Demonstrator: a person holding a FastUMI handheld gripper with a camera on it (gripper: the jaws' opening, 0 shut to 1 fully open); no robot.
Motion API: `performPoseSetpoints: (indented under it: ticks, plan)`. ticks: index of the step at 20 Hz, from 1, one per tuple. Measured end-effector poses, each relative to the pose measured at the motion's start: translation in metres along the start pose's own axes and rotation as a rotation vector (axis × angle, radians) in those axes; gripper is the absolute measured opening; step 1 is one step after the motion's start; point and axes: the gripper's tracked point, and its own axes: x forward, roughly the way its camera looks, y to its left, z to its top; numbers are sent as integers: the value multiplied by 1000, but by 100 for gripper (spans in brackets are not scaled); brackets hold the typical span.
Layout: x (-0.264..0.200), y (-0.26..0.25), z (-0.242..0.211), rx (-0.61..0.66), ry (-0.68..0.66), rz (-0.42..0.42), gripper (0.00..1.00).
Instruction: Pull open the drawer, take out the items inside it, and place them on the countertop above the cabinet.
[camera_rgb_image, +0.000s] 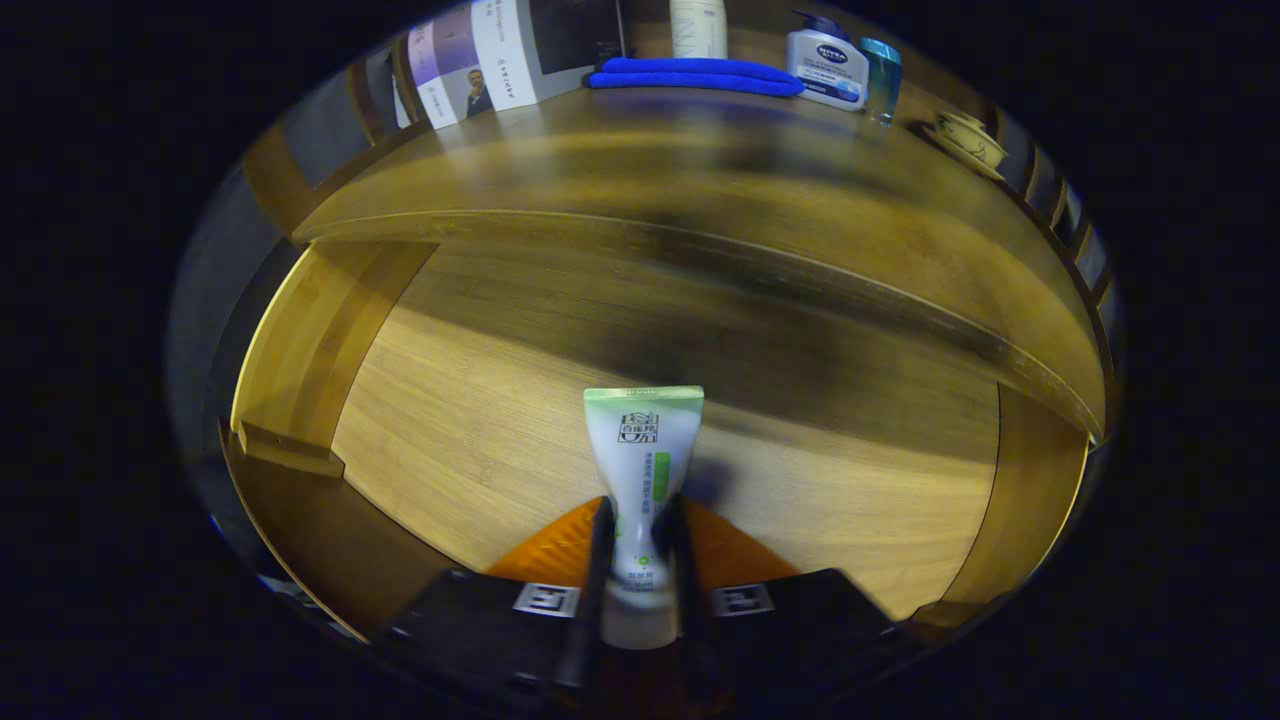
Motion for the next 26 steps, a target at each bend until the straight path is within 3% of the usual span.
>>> performPoseSetpoints:
  ticks: [3,14,26]
  plan:
    - [7,-4,10,-23,-73,-13,17]
    - [-28,18,26,-84,-182,124,17]
    - [-67,65,36,-286,-269,233,17]
